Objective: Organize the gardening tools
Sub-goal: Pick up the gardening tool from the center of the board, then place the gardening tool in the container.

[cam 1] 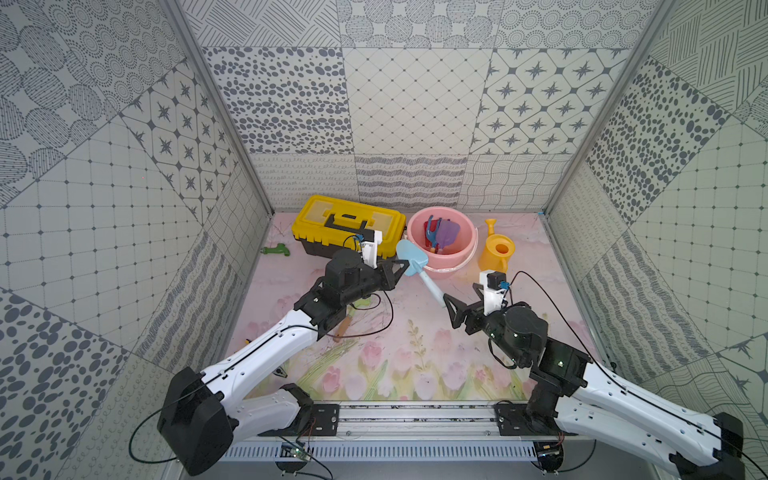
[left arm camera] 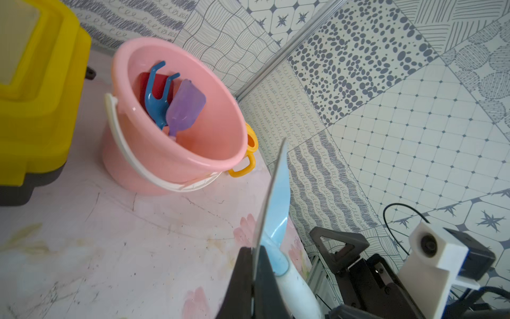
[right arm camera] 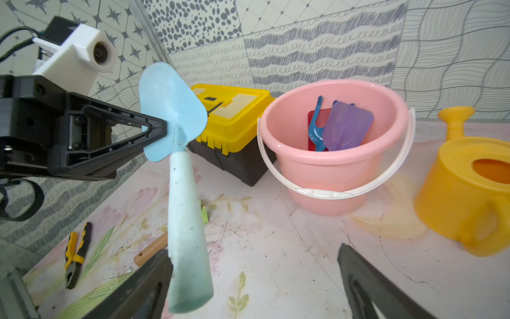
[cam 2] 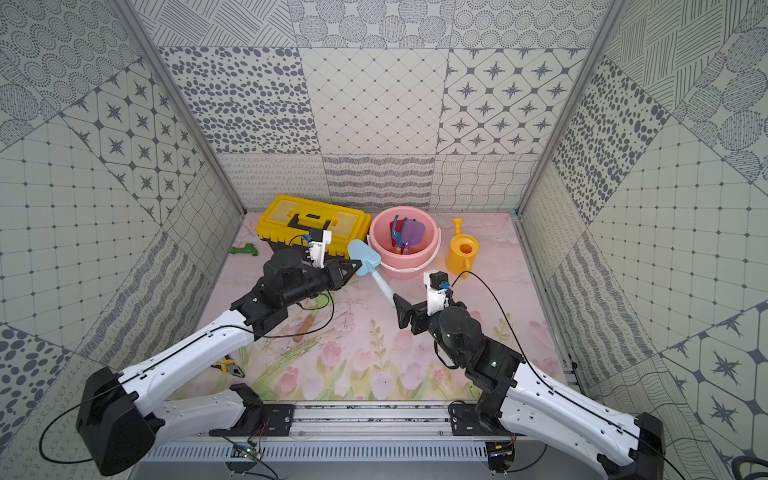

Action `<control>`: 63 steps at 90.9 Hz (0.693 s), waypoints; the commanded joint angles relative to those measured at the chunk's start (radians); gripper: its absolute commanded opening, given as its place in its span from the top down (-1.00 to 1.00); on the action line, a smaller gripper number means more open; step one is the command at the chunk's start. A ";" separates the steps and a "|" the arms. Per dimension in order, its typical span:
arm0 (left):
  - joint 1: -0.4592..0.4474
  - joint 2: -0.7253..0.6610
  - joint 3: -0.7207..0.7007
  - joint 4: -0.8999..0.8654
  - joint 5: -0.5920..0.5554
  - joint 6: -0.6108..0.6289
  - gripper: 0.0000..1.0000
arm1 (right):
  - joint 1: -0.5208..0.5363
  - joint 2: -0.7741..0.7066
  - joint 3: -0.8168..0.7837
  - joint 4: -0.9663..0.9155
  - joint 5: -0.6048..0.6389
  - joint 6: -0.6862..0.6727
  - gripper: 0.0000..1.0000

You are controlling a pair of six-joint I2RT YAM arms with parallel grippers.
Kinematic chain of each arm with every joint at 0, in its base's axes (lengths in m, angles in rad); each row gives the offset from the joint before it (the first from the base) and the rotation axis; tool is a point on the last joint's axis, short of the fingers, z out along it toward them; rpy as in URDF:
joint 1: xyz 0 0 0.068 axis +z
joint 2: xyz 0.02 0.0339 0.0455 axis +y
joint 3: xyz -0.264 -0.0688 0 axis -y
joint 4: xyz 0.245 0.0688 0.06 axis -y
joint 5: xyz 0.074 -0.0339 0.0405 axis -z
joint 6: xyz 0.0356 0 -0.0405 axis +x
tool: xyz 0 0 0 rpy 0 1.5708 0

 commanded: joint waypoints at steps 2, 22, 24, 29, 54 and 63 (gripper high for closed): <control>-0.028 0.202 0.318 -0.019 -0.020 0.256 1.00 | -0.003 -0.059 -0.022 -0.021 0.133 0.022 -0.94; -0.026 0.475 0.665 -0.023 0.009 0.566 1.00 | -0.004 -0.043 -0.007 -0.037 0.134 0.019 -0.94; -0.027 0.495 0.684 -0.008 0.001 0.597 1.00 | -0.005 -0.036 -0.003 -0.039 0.134 0.019 -0.94; -0.025 0.545 0.719 0.006 -0.021 0.678 1.00 | -0.006 -0.018 0.004 -0.043 0.135 0.018 -0.93; 0.018 0.731 0.832 -0.001 -0.009 0.888 1.00 | -0.007 0.014 0.016 -0.061 0.188 0.027 -0.94; 0.038 0.787 0.870 -0.022 0.020 0.886 1.00 | -0.014 0.012 0.011 -0.061 0.195 0.031 -0.94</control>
